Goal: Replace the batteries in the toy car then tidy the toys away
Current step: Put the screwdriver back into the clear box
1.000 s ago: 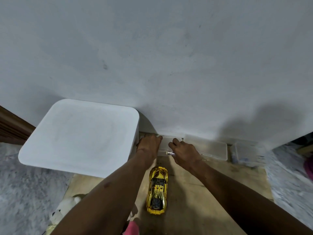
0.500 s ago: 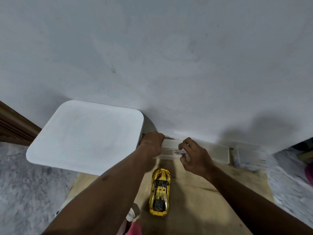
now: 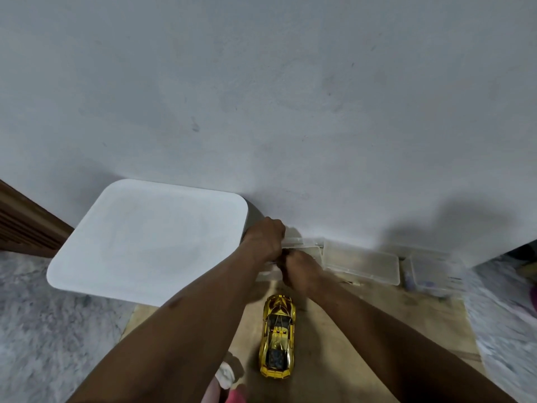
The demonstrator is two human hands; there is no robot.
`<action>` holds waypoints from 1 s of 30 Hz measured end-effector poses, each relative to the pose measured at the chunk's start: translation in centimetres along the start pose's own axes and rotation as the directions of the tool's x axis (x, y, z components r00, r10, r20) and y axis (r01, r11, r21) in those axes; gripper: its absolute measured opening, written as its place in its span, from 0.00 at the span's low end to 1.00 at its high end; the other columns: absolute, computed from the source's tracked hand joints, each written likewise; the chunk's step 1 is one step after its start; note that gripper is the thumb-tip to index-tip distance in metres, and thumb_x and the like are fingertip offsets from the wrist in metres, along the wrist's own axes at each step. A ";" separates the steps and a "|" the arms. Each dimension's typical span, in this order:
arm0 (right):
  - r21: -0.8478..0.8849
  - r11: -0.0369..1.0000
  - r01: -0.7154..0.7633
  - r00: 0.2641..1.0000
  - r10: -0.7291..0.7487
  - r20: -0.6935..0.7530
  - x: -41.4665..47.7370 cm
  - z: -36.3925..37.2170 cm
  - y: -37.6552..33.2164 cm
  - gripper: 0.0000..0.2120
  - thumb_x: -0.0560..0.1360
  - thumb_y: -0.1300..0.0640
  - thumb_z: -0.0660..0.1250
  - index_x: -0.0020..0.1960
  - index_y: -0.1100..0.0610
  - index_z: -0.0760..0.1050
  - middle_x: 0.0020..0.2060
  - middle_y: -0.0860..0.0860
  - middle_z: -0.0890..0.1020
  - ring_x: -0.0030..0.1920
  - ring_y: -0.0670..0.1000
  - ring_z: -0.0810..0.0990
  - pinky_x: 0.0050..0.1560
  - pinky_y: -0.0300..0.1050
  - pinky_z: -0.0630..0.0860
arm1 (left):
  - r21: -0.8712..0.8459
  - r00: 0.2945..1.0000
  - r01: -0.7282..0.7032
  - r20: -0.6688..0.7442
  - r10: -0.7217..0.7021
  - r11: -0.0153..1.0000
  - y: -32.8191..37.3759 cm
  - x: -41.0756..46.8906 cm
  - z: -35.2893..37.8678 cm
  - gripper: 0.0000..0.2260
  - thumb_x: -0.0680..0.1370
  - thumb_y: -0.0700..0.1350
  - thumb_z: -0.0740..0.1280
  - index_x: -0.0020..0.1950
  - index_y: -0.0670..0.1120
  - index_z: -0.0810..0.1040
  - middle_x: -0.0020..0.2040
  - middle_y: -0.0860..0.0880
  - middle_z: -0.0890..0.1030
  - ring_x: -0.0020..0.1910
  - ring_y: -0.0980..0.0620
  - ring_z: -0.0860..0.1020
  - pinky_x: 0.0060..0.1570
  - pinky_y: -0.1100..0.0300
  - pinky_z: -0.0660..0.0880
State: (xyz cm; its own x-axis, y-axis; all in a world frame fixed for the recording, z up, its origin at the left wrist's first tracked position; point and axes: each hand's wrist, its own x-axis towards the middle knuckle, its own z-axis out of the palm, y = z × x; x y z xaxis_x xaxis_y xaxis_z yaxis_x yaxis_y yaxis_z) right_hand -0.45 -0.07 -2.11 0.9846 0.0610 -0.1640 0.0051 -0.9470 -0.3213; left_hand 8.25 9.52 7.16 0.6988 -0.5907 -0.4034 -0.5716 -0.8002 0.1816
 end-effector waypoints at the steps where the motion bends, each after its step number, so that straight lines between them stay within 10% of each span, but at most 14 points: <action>1: 0.007 1.000 -0.016 1.000 0.016 -0.002 0.3 0.2 0.0 0.15 0.73 0.66 0.68 0.59 0.57 0.80 0.50 0.57 0.83 0.46 0.57 0.82 0.44 0.47 0.78 | -0.007 1.000 -0.007 -0.011 0.007 1.000 0.0 0.0 0.1 0.17 0.71 0.38 0.70 0.60 0.46 0.79 0.56 0.45 0.80 0.52 0.43 0.80 0.51 0.49 0.81; 6: 0.111 0.994 -0.017 0.998 0.024 -0.056 0.1 -0.3 0.4 0.08 0.74 0.65 0.65 0.51 0.61 0.81 0.45 0.58 0.84 0.43 0.57 0.83 0.43 0.48 0.80 | -0.052 0.998 -0.011 -0.055 0.008 0.999 -0.2 -0.3 0.7 0.14 0.73 0.41 0.70 0.59 0.47 0.79 0.55 0.46 0.81 0.52 0.45 0.80 0.50 0.51 0.81; 11: 0.144 0.982 0.122 0.828 -0.021 -0.560 -4.0 -0.8 1.8 0.12 0.72 0.63 0.66 0.54 0.59 0.82 0.47 0.52 0.82 0.49 0.49 0.77 0.47 0.40 0.75 | -0.086 0.995 -0.001 -0.095 -0.008 0.996 0.1 -2.2 3.0 0.14 0.76 0.37 0.69 0.61 0.45 0.79 0.60 0.44 0.80 0.56 0.45 0.80 0.55 0.54 0.79; 18: -0.088 0.996 -0.034 0.993 0.023 -0.117 -5.2 1.1 3.3 0.25 0.70 0.56 0.67 0.67 0.57 0.77 0.67 0.54 0.77 0.68 0.55 0.74 0.67 0.51 0.71 | 0.078 0.999 -0.035 -0.026 0.037 0.996 -0.1 -3.4 6.4 0.26 0.77 0.38 0.69 0.74 0.46 0.67 0.71 0.42 0.69 0.69 0.42 0.68 0.66 0.52 0.70; 30: -0.132 0.989 -0.060 0.997 0.052 -0.064 -2.0 0.3 2.7 0.22 0.74 0.60 0.68 0.68 0.60 0.73 0.71 0.56 0.72 0.71 0.56 0.69 0.61 0.52 0.77 | 0.343 1.000 0.010 0.012 -0.016 0.939 -0.5 -0.5 6.7 0.37 0.75 0.50 0.73 0.78 0.48 0.57 0.73 0.43 0.65 0.71 0.43 0.65 0.69 0.52 0.66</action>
State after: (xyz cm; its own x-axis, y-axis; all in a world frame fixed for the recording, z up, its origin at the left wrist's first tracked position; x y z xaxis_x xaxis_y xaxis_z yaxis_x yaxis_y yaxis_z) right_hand -2.46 -2.65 -2.97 0.9927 -0.0086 -0.1205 -0.0310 -0.9822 -0.1851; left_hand 5.27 10.91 1.25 0.7023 -0.5768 -0.4173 -0.6772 -0.7220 -0.1417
